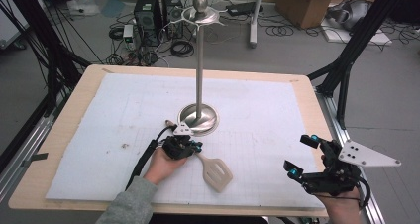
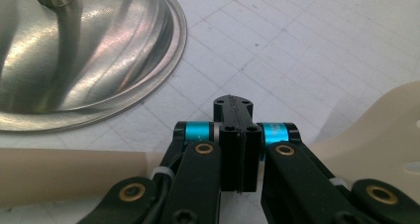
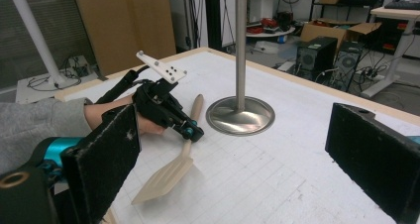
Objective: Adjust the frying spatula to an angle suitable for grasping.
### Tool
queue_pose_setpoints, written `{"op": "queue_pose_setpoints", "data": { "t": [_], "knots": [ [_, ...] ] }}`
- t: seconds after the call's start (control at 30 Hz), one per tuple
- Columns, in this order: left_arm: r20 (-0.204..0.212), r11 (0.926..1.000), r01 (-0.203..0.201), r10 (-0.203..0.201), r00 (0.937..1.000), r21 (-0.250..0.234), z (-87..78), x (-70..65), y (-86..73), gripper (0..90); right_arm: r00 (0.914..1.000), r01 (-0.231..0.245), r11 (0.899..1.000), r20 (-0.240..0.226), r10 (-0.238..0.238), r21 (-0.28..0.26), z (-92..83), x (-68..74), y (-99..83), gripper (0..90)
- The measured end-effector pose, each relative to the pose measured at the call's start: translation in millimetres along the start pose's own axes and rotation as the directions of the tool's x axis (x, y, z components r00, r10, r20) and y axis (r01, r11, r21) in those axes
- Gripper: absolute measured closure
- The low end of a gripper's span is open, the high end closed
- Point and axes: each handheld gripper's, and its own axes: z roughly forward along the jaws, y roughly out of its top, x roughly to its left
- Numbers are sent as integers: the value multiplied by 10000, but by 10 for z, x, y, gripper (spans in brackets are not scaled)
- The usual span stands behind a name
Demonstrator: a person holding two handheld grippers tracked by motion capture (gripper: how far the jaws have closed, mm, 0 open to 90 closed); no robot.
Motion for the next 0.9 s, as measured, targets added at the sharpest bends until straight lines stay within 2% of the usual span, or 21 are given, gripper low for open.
{"op": "queue_pose_setpoints", "data": {
  "t": [0.07,0.2,0.33,0.43,0.6,0.67,0.8,0.9],
  "knots": [
    [-120,9997,-216,217,9997,77,-19,-15,-8,899,10000,35,10000,-19,-35,-2,9,-9,-5,60],
    [-108,9988,-406,409,9991,266,-47,-16,-9,899,10000,-8,10000,-21,8,59,15,-18,-13,60],
    [-113,9983,-470,474,9988,332,-76,-18,-25,899,10000,-25,9999,-50,26,167,27,-20,-20,60],
    [-62,9984,-439,442,9990,343,-91,-11,-35,899,10000,-16,9998,-98,18,176,34,-19,-20,61],
    [123,9996,-277,276,9995,64,-159,10,-120,899,9999,-41,9997,-104,43,235,50,-24,-27,60],
    [143,9996,-224,222,9997,153,-192,4,-134,899,9999,-4,9996,-129,8,266,55,-25,-29,60],
    [131,9985,-409,404,9991,373,-249,-1,-154,899,9999,28,9996,-129,-24,275,62,-20,-24,61],
    [267,9997,-108,102,9996,231,-294,25,-207,899,9999,11,9997,-126,-8,225,57,-18,-21,61]
  ]
}}
